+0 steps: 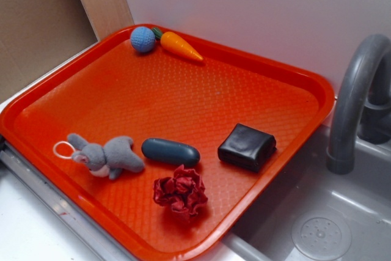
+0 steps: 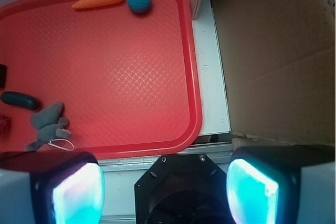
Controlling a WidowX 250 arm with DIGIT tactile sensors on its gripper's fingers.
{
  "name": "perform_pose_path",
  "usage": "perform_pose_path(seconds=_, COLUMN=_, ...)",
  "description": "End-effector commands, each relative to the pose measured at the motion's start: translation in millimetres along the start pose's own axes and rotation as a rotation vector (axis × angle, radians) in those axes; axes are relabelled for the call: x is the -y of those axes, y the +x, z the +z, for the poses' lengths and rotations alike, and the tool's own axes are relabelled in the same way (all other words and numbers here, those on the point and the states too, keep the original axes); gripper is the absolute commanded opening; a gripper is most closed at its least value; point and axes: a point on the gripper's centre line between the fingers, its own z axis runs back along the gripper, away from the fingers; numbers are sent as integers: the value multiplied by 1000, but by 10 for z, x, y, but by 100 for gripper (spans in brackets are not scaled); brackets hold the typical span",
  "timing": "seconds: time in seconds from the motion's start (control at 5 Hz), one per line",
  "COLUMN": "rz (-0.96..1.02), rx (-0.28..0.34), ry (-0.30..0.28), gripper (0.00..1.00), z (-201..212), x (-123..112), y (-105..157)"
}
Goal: Grab the blue ball.
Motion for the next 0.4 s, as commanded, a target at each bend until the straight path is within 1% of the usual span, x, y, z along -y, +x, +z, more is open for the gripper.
perform_pose_path(seconds=0.0, rz=0, rx=0, ry=0, gripper=100, z=0, x=0, y=0)
perform_pose_path(seconds=0.2, rz=-23, rx=47, ry=-20, gripper=100, z=-181, x=-1, y=262)
